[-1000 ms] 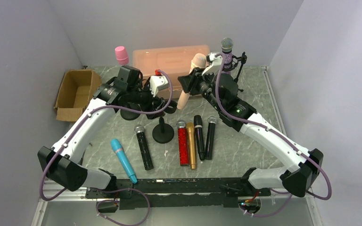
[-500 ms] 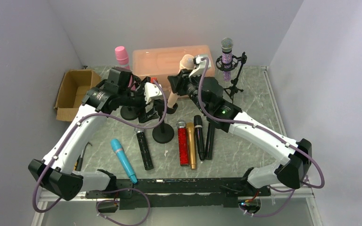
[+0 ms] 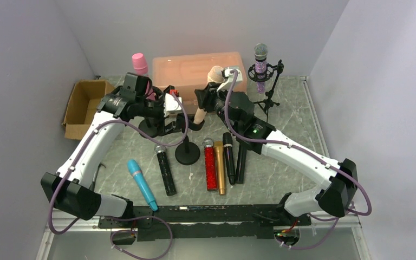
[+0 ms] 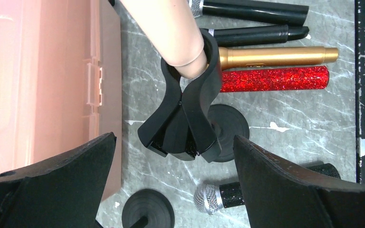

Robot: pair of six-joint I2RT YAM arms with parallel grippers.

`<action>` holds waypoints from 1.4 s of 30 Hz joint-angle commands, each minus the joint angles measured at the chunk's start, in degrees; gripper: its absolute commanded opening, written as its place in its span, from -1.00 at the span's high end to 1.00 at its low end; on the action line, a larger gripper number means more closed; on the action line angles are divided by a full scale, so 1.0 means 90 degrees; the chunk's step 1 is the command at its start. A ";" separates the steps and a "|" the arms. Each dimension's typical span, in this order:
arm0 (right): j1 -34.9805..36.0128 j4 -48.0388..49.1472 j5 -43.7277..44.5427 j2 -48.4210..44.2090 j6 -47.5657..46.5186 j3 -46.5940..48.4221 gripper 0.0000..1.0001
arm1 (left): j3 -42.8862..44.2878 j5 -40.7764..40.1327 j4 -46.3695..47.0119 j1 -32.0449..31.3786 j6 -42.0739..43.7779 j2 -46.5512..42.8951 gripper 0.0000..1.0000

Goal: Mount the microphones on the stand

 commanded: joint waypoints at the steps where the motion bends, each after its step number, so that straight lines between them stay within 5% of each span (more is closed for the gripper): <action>1: 0.0038 0.0262 0.0042 -0.0226 -0.0071 -0.0046 1.00 | 0.0237 0.0651 -0.0050 0.0019 0.0574 0.0071 -0.99; 9: 0.0038 0.0301 0.0034 -0.0192 -0.0021 -0.0123 1.00 | 0.0281 0.0834 0.0102 0.0009 0.0399 0.0334 -0.97; 13: 0.0038 0.0317 -0.0008 -0.0148 -0.0021 -0.0117 1.00 | 0.0503 0.0669 -0.0041 0.0001 0.0234 0.0553 -0.67; 23: 0.0369 0.0889 0.0183 0.0060 -0.0484 -0.0376 1.00 | 0.0563 -0.0017 -0.0346 -0.0220 -0.0629 0.0714 1.00; 42: 0.1051 0.2609 0.1583 0.0255 -0.0995 -0.1388 1.00 | -0.0620 -0.1176 0.0932 -0.0431 -0.3015 -0.0065 1.00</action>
